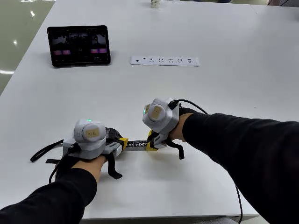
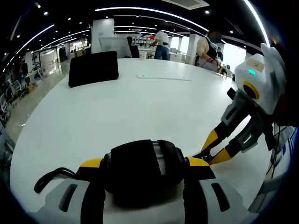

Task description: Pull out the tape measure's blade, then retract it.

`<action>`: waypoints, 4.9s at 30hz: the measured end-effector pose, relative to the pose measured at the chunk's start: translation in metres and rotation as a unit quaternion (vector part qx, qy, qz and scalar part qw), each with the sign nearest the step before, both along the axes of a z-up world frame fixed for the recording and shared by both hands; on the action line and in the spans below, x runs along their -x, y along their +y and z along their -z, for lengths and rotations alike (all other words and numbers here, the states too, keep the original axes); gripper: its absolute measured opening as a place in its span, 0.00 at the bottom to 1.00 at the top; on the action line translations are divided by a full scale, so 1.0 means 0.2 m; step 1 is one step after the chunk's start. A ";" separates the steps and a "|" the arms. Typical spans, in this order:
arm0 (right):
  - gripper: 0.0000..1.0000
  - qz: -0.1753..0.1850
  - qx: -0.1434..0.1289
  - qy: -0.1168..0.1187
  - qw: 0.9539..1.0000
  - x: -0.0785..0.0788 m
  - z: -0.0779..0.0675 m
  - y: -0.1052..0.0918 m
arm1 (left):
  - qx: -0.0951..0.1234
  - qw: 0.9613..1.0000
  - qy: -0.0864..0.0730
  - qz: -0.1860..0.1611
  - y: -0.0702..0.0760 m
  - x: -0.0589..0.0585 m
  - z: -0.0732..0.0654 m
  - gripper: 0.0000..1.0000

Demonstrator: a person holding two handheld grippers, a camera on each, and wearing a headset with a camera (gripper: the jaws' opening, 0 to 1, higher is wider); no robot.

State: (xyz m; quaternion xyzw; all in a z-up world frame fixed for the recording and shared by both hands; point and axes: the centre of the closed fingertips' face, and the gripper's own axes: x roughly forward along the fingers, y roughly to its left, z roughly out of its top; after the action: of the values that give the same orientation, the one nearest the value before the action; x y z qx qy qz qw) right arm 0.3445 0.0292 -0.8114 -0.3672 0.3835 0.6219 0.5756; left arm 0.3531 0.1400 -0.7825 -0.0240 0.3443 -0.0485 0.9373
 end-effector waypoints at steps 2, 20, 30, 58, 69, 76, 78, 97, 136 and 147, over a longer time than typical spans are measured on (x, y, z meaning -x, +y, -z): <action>0.10 0.001 -0.001 -0.001 1.000 0.00 0.00 0.01 | 0.000 1.000 0.001 0.000 0.00 0.00 0.00 0.63; 0.10 0.008 -0.013 0.000 1.000 0.00 0.00 0.05 | 0.003 1.000 0.003 0.002 0.00 0.00 0.00 0.62; 0.10 0.008 -0.019 0.001 1.000 0.02 0.00 0.07 | 0.005 1.000 0.004 0.002 0.00 0.00 0.00 0.62; 0.11 0.013 -0.043 0.014 0.999 0.03 0.00 0.14 | 0.013 1.000 0.007 0.009 0.00 0.01 0.00 0.62; 0.11 0.005 -0.048 0.007 0.999 0.03 0.00 0.16 | 0.015 1.000 0.007 0.008 0.00 0.01 0.00 0.62; 0.11 0.002 -0.050 0.002 0.999 0.03 0.00 0.18 | 0.016 1.000 0.008 0.006 0.00 0.01 0.00 0.62; 0.11 0.001 -0.050 0.000 0.999 0.03 0.00 0.19 | 0.017 1.000 0.008 0.006 0.00 0.01 0.00 0.62; 0.11 0.011 -0.068 0.008 0.998 0.04 -0.01 0.24 | 0.020 1.000 0.009 0.005 0.00 0.01 0.00 0.62; 0.11 0.010 -0.078 0.008 0.997 0.06 0.00 0.32 | 0.027 1.000 0.008 0.004 0.00 0.01 0.00 0.62; 0.13 0.010 -0.087 -0.006 0.996 0.06 0.00 0.33 | 0.027 1.000 0.004 0.003 0.00 0.01 0.00 0.64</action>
State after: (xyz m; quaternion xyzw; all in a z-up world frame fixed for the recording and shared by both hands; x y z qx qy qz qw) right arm 0.3321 0.0951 -0.8114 -0.3161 0.3281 0.6447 0.6139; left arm 0.3519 0.1404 -0.7830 -0.0482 0.3470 -0.0606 0.9347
